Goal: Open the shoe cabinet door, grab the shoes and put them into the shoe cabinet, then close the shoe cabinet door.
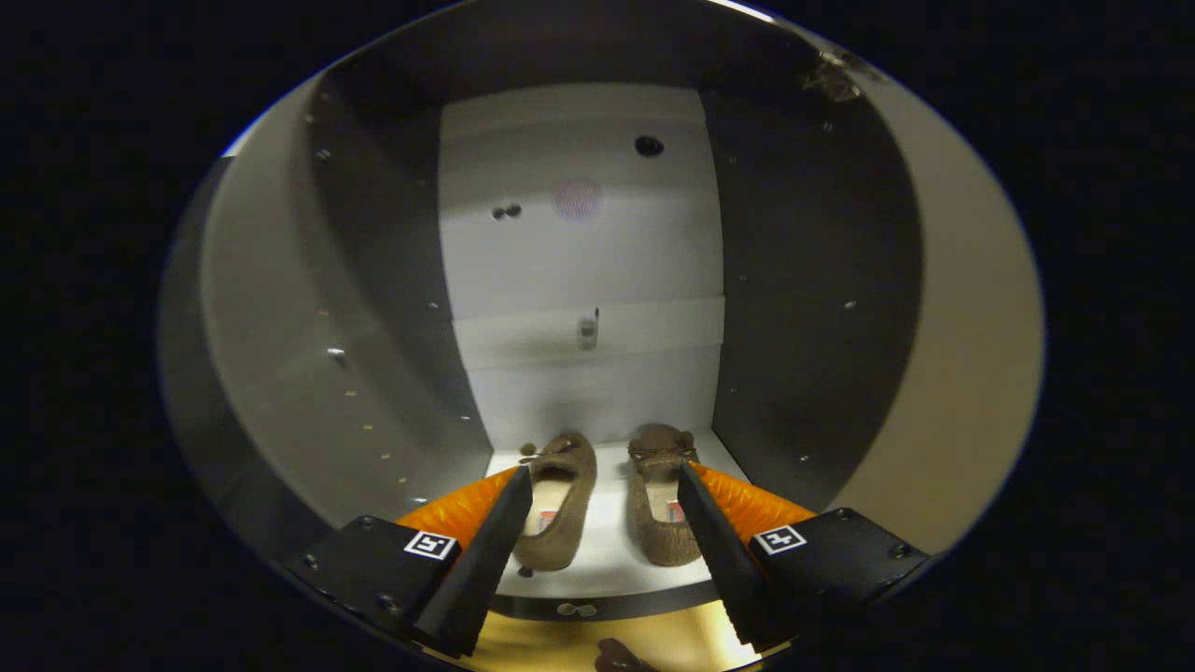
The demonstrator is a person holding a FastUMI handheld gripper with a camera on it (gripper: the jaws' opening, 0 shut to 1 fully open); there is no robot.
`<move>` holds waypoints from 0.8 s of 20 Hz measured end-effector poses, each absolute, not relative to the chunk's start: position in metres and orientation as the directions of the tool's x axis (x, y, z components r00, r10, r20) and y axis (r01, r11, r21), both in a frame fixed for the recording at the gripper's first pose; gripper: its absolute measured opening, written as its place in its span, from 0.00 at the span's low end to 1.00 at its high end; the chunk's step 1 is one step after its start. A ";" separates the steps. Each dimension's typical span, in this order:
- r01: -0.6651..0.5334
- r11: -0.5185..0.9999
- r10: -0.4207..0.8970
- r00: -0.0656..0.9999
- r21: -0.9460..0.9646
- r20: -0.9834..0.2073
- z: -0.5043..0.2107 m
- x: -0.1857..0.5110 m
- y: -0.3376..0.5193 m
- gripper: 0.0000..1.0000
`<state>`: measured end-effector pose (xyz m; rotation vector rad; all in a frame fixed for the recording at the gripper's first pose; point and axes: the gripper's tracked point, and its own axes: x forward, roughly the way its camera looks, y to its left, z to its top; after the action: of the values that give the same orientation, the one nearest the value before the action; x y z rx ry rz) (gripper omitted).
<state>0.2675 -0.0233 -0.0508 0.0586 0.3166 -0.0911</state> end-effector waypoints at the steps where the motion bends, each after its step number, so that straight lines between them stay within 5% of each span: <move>1: 0.086 0.996 -0.071 0.952 0.038 -0.299 -0.042 0.248 -0.019 0.99; 16: -0.046 0.996 0.061 0.979 0.082 -0.192 0.026 -0.041 -0.053 0.99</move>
<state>-0.0414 -0.0530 0.0255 0.0770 0.1957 0.0537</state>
